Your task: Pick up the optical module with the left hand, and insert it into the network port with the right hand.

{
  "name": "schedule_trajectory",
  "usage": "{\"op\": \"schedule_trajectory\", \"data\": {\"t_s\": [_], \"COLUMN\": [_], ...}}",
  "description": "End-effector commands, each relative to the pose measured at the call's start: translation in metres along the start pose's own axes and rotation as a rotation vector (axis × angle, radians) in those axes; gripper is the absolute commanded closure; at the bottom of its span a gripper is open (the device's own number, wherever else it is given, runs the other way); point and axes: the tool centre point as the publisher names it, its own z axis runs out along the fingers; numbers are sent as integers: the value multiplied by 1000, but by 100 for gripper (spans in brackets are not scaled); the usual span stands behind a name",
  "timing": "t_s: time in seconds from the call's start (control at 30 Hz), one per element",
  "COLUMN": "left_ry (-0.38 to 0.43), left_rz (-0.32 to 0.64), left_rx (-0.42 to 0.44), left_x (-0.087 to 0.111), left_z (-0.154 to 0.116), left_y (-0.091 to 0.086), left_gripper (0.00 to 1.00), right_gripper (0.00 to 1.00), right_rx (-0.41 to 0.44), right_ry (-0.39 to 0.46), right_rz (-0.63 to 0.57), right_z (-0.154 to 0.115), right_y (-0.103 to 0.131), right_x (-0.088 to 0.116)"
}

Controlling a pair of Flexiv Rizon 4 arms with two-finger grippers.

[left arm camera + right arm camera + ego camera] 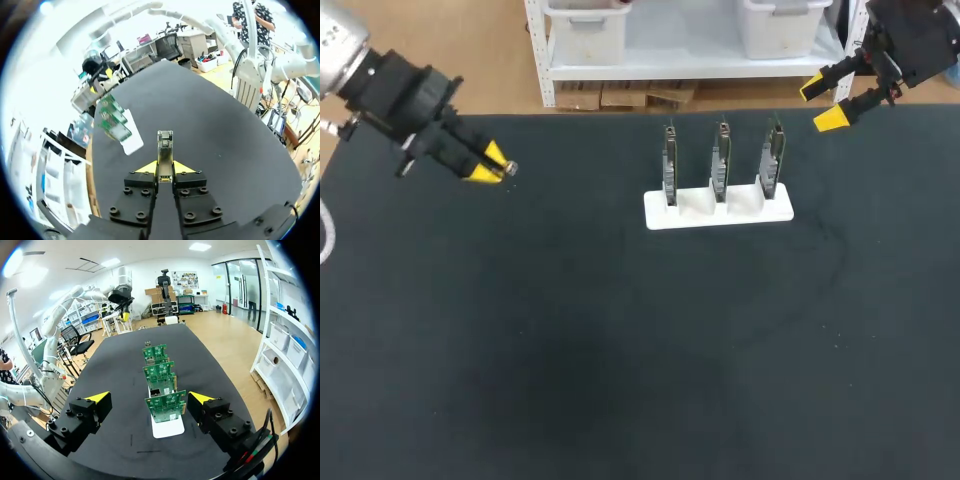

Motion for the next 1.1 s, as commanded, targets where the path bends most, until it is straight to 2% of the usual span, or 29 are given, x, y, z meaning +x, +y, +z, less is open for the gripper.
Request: {"op": "schedule_trajectory", "data": {"t_s": [0.03, 0.1, 0.23, 0.47, 1.03, 1.1], "left_ry": [0, -7, -101, -165, -154, -144], "left_rz": [30, 43, 57, 71, 80, 59], "left_rx": [32, 31, 31, 51, 63, 59], "left_x": [-13, -19, -25, -30, -29, -30], "left_z": [6, 6, 8, 15, 19, 19], "left_y": [33, 44, 68, 100, 101, 97], "left_gripper": [100, 100, 100, 100, 100, 100], "right_gripper": [0, 0, 0, 0, 0, 0], "right_rx": [4, 4, 4, 4, 4, 4], "right_ry": [0, 0, 0, 0, 0, 0], "right_rz": [0, 0, 0, 0, 0, 0], "right_z": [0, 0, 0, 0, 0, 0], "right_y": [2, 2, 2, 2, 2, 2], "right_x": [0, 0, 0, 0, 0, 0]}}
